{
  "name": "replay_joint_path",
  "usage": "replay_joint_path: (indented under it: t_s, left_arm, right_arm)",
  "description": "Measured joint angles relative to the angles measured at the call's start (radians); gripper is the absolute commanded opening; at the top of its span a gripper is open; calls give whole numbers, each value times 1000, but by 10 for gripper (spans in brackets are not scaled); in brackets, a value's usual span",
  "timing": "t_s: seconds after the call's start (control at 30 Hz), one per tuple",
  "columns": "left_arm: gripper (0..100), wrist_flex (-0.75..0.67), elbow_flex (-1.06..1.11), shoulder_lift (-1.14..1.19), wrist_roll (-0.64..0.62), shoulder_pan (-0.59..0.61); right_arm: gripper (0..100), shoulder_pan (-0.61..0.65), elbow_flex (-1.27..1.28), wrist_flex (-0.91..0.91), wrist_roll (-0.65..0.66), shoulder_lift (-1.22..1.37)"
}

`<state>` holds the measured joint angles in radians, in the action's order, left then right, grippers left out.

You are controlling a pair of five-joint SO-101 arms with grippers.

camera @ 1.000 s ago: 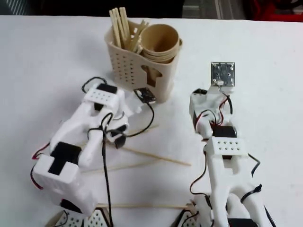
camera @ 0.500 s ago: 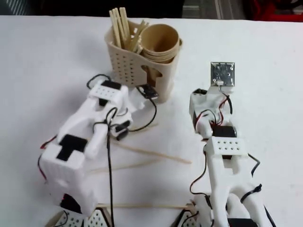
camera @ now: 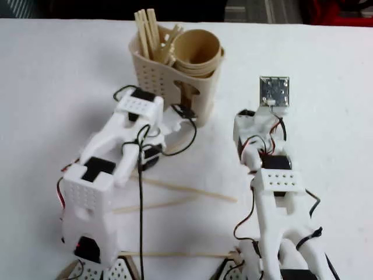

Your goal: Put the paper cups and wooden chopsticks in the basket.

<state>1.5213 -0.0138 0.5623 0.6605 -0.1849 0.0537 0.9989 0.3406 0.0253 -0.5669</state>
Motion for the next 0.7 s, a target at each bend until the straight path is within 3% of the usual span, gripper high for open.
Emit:
replay_joint_path:
  t_s: [0.33, 0.7]
  left_arm:
    - [20, 2, 322, -298, 40, -49]
    - [20, 25, 473, -695, 43, -49]
  right_arm:
    - [21, 0, 0, 0, 0, 0]
    - [21, 0, 0, 0, 0, 0]
